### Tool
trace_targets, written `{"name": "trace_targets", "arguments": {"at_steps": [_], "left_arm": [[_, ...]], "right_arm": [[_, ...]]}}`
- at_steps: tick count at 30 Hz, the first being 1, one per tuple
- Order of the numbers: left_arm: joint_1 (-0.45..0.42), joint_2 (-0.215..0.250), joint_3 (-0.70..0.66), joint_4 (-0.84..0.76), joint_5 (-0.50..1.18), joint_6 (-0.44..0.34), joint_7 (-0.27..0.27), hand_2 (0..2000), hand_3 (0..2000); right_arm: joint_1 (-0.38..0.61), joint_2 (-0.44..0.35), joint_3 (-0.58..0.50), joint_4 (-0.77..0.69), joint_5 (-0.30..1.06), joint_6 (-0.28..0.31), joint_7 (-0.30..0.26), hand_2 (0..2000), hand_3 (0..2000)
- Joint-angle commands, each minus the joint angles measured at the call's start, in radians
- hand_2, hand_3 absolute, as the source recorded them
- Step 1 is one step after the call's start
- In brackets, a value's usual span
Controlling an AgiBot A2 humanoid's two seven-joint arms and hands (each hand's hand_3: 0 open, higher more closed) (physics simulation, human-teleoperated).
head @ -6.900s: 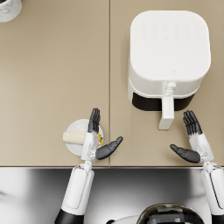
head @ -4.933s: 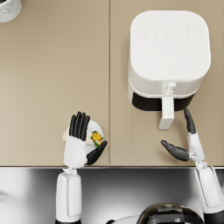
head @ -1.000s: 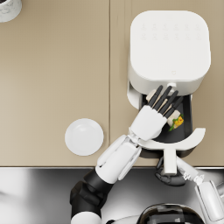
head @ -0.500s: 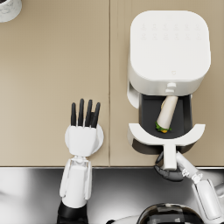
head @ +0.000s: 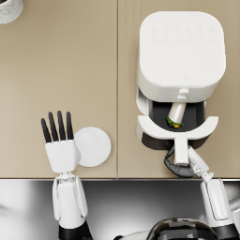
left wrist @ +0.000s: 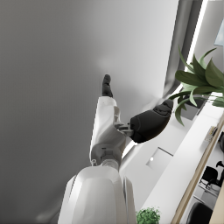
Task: Pick up the chicken rolls and place it into the air fryer
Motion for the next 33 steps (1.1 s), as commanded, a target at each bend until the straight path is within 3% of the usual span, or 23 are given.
{"name": "trace_targets", "arguments": {"at_steps": [1,2,3,10,17,21,22,23,24,25,33], "left_arm": [[0.015,-0.007,-0.005,-0.012,0.0,0.0,0.0,0,0],[0.009,-0.006,-0.007,-0.016,0.0,0.0,0.0,0,0],[0.006,-0.006,-0.009,-0.02,0.0,0.0,0.0,0,0],[0.001,-0.012,0.002,-0.023,0.0,0.0,0.0,0,0],[0.006,-0.02,0.016,-0.01,0.0,0.0,0.0,0,0],[-0.015,-0.016,0.017,-0.011,0.0,0.0,0.0,0,0],[0.002,-0.022,0.025,-0.012,0.0,0.0,0.0,0,0],[-0.002,-0.022,0.025,-0.011,0.0,0.0,0.0,0,0],[-0.01,-0.019,0.017,-0.006,0.0,0.0,0.0,0,0],[-0.017,-0.018,0.021,-0.007,0.0,0.0,0.0,0,0],[-0.024,-0.018,0.018,-0.002,0.0,0.0,0.0,0,0]], "right_arm": [[0.278,-0.023,0.396,-0.029,0.0,-0.013,0.006,2000,2000],[0.296,-0.041,0.378,-0.059,0.0,-0.006,0.013,2000,2000],[0.266,-0.141,0.252,-0.094,0.0,-0.012,0.01,2000,2000],[0.519,-0.007,0.478,-0.289,-0.002,-0.1,0.022,2000,2000],[0.708,0.026,0.667,-0.462,-0.004,-0.192,0.036,2000,2000],[0.732,0.0,0.671,-0.527,-0.005,-0.209,0.035,2000,2000],[0.667,0.25,0.646,-0.527,-0.004,-0.224,0.034,2000,2000],[0.699,-0.037,0.59,-0.531,-0.004,-0.226,0.032,2000,2000],[0.68,-0.013,0.591,-0.48,-0.004,-0.221,0.029,2000,2000],[0.661,0.234,0.62,-0.541,-0.004,-0.227,0.027,2000,2000],[0.636,0.228,0.589,-0.525,-0.003,-0.231,0.027,2000,2000]]}}
